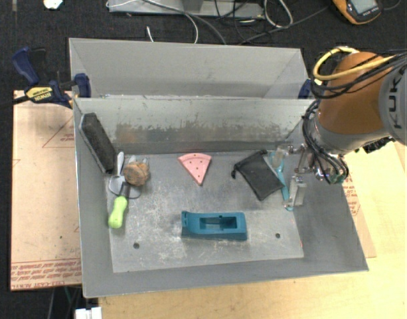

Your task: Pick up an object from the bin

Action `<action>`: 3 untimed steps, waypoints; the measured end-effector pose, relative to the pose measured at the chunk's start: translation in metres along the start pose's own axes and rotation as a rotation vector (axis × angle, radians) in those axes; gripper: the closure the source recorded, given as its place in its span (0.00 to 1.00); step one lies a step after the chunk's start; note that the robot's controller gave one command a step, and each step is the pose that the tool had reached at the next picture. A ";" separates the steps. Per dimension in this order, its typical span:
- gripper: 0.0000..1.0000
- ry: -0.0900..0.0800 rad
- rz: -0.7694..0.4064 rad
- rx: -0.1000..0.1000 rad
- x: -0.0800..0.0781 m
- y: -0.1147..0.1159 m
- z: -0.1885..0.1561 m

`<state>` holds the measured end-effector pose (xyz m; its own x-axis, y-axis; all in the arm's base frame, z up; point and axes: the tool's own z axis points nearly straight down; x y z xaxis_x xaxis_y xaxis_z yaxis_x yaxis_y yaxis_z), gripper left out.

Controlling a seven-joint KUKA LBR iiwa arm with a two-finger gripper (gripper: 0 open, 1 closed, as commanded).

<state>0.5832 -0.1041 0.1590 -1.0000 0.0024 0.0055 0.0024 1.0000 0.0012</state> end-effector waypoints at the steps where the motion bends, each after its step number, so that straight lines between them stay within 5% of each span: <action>1: 0.00 -0.007 -0.002 0.001 -0.002 0.000 -0.004; 2: 0.00 -0.010 0.017 0.000 0.020 0.058 0.057; 3: 0.00 -0.018 -0.018 0.004 0.048 0.075 0.082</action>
Offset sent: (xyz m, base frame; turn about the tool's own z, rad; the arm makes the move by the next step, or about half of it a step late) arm -0.0235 0.0656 -0.0652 0.0168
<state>0.5344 -0.0288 0.0772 -0.9998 -0.0158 -0.0127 -0.0157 0.9999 -0.0030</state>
